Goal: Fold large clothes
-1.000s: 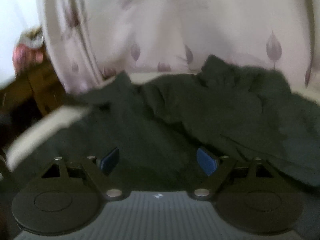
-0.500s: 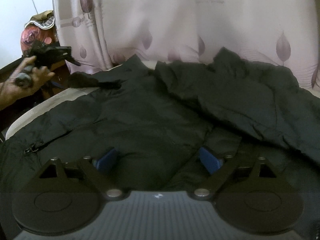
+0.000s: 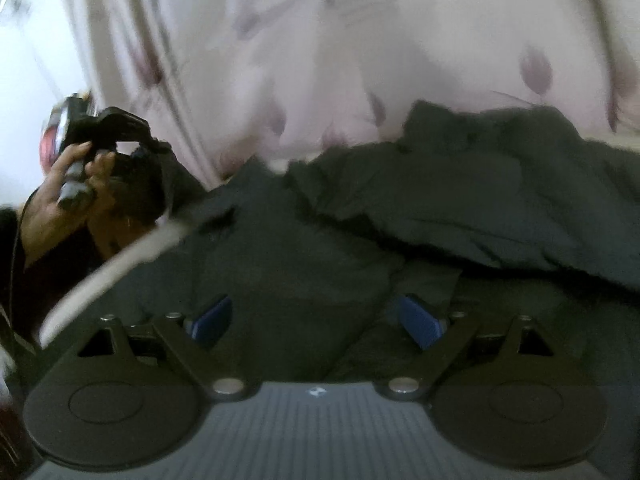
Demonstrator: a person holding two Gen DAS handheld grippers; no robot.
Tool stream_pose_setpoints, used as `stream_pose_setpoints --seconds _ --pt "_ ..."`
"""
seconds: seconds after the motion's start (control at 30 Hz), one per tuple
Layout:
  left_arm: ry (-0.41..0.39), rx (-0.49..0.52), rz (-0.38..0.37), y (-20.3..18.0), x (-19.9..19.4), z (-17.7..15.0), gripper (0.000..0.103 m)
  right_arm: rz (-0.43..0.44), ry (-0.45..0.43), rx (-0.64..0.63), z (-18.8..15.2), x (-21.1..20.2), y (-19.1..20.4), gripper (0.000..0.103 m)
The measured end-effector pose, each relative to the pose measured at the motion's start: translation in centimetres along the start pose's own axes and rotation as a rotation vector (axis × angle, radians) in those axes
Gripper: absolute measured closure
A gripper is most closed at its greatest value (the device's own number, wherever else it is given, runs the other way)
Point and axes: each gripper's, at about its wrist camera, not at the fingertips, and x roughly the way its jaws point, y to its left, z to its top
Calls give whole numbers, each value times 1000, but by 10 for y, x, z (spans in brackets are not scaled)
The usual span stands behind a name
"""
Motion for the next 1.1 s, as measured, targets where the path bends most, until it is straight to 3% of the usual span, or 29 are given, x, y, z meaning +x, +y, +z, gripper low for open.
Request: stream_pose_setpoints --seconds 0.1,0.2,0.33,0.37,0.43,0.5,0.57,0.6,0.73,0.87,0.93,1.03,1.1 --pt "-29 176 -151 -84 -20 -19 84 -12 -12 111 2 -6 -14 11" --pt "26 268 -314 -151 -25 -50 84 -14 -23 180 3 -23 -22 11" --pt "95 450 -419 -221 -24 -115 83 -51 -29 185 2 -53 -31 11" --pt "109 494 -426 -232 -23 -130 75 -62 -36 200 1 -63 -37 11" --pt "135 606 -428 -253 -21 -171 50 -70 -54 249 -1 -80 -51 11" --pt "116 680 -428 -262 -26 -202 20 -84 -73 308 -2 -97 -66 11" --pt "78 721 -426 -261 -34 -221 4 -108 -90 355 -1 -112 -79 11" --pt "60 733 -429 -260 -40 -229 2 -116 -103 372 0 -120 -85 11" --pt "80 667 -440 -245 -53 -230 1 -143 -170 389 10 -141 -99 10" --pt "97 546 -391 -203 -71 -221 0 -135 -192 344 38 -137 -102 9" --pt "122 472 -351 -180 -76 -214 0 -128 -196 310 57 -126 -108 3" --pt "143 334 -290 -139 -74 -209 0 -130 -188 279 93 -93 -129 3" --pt "135 259 -244 -113 -73 -210 0 -133 -132 334 114 -60 -151 3"
